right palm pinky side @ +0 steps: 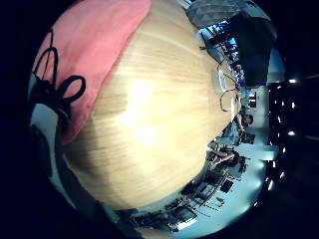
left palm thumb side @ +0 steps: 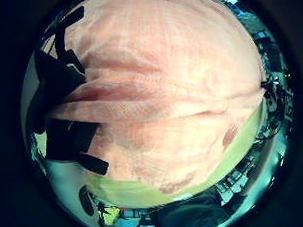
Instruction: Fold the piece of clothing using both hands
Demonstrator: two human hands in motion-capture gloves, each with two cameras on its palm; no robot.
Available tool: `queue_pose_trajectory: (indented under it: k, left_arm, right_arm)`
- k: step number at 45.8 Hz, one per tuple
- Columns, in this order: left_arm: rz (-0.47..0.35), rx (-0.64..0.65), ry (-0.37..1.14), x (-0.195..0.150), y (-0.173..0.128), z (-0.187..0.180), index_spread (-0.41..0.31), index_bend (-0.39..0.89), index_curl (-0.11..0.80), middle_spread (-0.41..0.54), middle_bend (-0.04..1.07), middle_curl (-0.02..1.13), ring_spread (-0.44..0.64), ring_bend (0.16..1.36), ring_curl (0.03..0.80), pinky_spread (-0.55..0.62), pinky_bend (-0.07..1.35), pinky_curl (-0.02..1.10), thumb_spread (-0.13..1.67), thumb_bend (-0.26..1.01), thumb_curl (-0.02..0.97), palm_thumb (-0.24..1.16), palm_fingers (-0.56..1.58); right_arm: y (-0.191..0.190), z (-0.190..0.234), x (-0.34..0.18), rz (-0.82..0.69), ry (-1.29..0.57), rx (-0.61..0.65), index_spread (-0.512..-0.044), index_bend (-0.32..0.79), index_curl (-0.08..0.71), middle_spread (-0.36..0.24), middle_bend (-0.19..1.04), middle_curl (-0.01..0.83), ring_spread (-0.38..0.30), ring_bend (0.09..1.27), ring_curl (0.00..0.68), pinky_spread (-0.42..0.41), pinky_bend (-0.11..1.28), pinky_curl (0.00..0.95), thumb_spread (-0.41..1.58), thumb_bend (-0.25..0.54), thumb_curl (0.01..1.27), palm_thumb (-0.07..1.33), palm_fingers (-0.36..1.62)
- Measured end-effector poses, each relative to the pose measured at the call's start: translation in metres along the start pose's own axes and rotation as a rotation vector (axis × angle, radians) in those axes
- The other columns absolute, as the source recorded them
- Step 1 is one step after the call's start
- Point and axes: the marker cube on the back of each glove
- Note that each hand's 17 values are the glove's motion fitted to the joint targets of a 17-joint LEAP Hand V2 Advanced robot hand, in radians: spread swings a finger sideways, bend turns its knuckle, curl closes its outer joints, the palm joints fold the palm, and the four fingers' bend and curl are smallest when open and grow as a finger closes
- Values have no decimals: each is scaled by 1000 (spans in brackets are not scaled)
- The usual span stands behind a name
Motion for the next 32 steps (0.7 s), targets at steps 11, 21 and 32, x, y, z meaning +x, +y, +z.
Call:
queue_pose_trajectory:
  k: [11, 21, 32]
  left_arm:
    - [-32, -78, -25, -17, 17, -19, -302, 185, 382, -312, 269, 415, -387, 545, 364, -464, 768, 433, 1097, 1, 299, 565, 1315]
    - [78, -205, 8, -14, 30, -45, -320, 199, 424, -341, 357, 469, -398, 560, 393, -458, 694, 429, 1133, -14, 281, 580, 1312]
    - [111, -213, 102, -21, 41, -62, -322, 200, 465, -339, 382, 500, -389, 569, 416, -434, 633, 436, 1220, 0, 269, 619, 1272]
  right_arm:
    - [-3, -6, 0, -74, 34, -149, -278, 188, 378, -183, 276, 447, -252, 627, 422, -342, 555, 362, 922, 0, 356, 1097, 1356]
    - [3, -29, 4, -95, 74, -191, -273, 194, 403, -193, 352, 476, -256, 643, 436, -358, 541, 368, 906, -15, 347, 1108, 1385]
    - [16, -60, 7, -117, 53, -207, -267, 198, 434, -193, 393, 493, -249, 661, 447, -356, 551, 382, 959, -10, 330, 1120, 1385]
